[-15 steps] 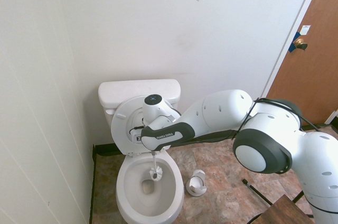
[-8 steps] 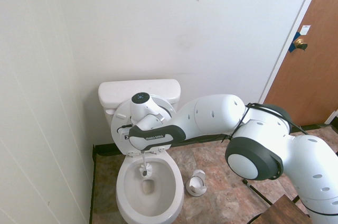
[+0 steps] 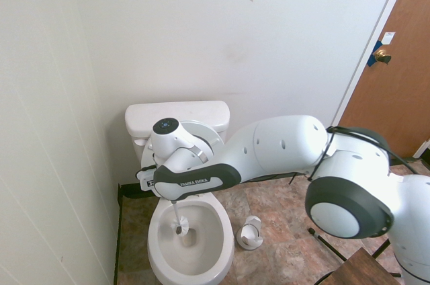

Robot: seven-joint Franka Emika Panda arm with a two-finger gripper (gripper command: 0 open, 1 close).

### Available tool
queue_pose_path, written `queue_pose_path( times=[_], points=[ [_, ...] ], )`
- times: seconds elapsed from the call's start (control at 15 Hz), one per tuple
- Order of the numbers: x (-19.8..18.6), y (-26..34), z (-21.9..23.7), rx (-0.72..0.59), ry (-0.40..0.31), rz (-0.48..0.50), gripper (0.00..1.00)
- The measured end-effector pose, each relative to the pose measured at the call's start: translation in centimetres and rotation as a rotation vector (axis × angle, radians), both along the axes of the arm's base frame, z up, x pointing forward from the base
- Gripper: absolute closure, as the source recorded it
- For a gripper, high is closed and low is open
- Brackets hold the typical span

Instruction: Clean the toilet

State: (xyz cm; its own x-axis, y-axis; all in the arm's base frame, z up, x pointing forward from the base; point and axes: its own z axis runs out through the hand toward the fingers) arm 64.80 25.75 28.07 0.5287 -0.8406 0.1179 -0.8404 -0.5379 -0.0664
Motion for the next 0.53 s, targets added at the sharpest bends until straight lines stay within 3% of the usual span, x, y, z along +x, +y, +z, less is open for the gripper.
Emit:
queue_pose_path(
  times=[0.27, 0.53],
  points=[
    [-4.2, -2.7, 6.9, 0.014, -0.003, -0.010, 1.00],
    [-6.9, -10.5, 12.8, 0.029, -0.013, -0.065, 1.00]
  ],
)
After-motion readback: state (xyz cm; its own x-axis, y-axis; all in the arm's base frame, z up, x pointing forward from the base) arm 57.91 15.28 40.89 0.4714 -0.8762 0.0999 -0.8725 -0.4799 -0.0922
